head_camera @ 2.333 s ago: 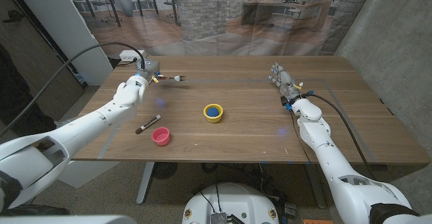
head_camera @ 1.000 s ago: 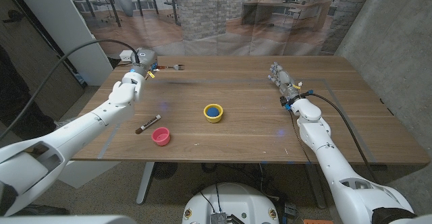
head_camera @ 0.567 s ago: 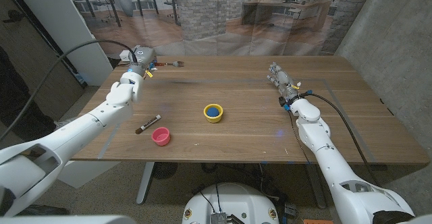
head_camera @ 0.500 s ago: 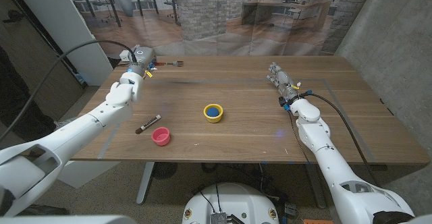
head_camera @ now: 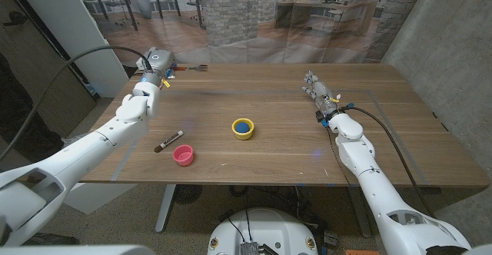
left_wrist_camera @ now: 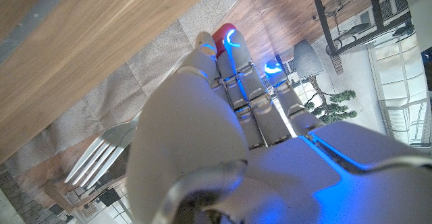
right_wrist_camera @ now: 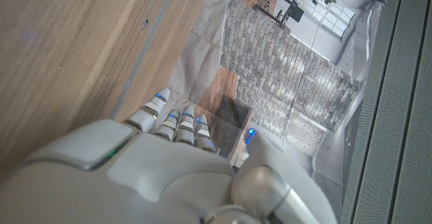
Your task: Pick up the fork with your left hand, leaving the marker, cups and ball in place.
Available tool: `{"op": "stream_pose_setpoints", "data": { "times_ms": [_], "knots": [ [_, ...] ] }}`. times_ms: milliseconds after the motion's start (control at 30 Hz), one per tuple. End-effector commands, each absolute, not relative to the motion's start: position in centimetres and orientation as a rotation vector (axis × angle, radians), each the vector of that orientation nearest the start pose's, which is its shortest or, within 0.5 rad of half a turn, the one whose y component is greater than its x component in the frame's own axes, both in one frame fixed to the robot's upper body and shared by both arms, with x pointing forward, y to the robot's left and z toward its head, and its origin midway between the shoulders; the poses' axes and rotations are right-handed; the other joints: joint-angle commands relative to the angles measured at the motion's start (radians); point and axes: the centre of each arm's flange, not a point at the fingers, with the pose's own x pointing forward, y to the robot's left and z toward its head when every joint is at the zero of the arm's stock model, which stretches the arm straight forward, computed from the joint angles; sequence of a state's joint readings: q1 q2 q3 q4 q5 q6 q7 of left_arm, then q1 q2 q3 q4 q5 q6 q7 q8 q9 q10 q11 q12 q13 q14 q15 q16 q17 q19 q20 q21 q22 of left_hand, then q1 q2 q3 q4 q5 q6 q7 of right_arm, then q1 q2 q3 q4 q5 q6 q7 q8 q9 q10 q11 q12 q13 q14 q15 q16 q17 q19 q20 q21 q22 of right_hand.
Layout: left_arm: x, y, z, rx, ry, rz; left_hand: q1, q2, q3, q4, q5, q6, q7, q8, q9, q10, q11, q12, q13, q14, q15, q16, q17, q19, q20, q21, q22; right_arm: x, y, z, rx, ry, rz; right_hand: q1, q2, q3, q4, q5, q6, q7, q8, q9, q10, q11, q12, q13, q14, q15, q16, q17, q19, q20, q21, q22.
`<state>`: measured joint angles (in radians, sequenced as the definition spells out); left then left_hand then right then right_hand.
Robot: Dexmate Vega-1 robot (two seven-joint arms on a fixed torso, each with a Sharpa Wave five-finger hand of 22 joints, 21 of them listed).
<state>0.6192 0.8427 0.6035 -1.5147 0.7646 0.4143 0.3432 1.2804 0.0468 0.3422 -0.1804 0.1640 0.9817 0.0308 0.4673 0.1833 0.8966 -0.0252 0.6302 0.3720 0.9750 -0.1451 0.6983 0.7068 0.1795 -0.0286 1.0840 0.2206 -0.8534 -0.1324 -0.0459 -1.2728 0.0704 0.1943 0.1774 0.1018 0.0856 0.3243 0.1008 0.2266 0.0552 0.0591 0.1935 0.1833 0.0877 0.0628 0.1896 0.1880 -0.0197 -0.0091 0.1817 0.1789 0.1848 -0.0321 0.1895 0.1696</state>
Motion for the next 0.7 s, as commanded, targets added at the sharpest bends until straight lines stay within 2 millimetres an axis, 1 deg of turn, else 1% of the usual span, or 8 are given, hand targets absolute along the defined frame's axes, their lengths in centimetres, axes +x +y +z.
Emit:
{"op": "stream_pose_setpoints", "data": {
  "times_ms": [33, 167, 367, 700],
  "knots": [
    [61.8, 36.9, 11.0, 1.565, -0.643, 0.757, -0.002, 0.009, 0.03, 0.022, 0.01, 0.136, -0.023, 0.002, 0.013, 0.176, -0.107, 0.0, 0.136, 0.012, -0.077, -0.004, 0.006, -0.005, 0.0, 0.007, 0.001, 66.1, -23.8, -2.2, -0.129, -0.608, 0.153, 0.002, -0.012, 0.0, -0.001, 0.004, 0.004, 0.011, 0.003, 0.002, 0.008, 0.004, 0.01, 0.003, 0.002, 0.008, 0.004, 0.002, 0.008, 0.001, 0.004, 0.002],
    [61.9, 37.2, 11.3, 1.551, -0.658, 0.765, -0.003, 0.01, 0.031, 0.023, 0.01, 0.136, -0.023, 0.0, 0.014, 0.177, -0.109, -0.002, 0.139, 0.014, -0.076, -0.006, 0.009, -0.006, 0.0, 0.01, 0.0, 66.2, -23.6, -1.9, -0.138, -0.612, 0.146, 0.002, -0.013, -0.001, -0.002, 0.004, 0.006, 0.012, 0.004, 0.002, 0.008, 0.003, 0.01, 0.003, 0.002, 0.007, 0.004, 0.002, 0.008, 0.001, 0.004, 0.002],
    [62.4, 37.8, 11.7, 1.538, -0.672, 0.763, -0.002, 0.008, 0.032, 0.022, 0.01, 0.134, -0.023, -0.002, 0.014, 0.178, -0.104, -0.005, 0.143, 0.015, -0.077, -0.007, 0.013, -0.007, -0.001, 0.014, -0.001, 66.3, -23.2, -1.5, -0.15, -0.615, 0.133, 0.002, -0.015, -0.002, -0.003, 0.004, 0.008, 0.012, 0.004, 0.002, 0.009, 0.003, 0.01, 0.003, 0.003, 0.008, 0.004, 0.002, 0.009, 0.001, 0.004, 0.001],
    [62.7, 38.4, 11.9, 1.487, -0.702, 0.768, -0.003, 0.007, 0.035, 0.021, 0.009, 0.138, -0.021, -0.004, 0.015, 0.181, -0.106, -0.01, 0.149, 0.017, -0.077, -0.012, 0.021, -0.008, -0.001, 0.022, -0.004, 66.2, -23.0, -0.7, -0.178, -0.627, 0.118, 0.002, -0.017, -0.004, -0.004, 0.004, 0.008, 0.012, 0.004, 0.002, 0.009, 0.003, 0.01, 0.003, 0.003, 0.007, 0.004, 0.002, 0.01, 0.002, 0.004, 0.001]
  ]
}}
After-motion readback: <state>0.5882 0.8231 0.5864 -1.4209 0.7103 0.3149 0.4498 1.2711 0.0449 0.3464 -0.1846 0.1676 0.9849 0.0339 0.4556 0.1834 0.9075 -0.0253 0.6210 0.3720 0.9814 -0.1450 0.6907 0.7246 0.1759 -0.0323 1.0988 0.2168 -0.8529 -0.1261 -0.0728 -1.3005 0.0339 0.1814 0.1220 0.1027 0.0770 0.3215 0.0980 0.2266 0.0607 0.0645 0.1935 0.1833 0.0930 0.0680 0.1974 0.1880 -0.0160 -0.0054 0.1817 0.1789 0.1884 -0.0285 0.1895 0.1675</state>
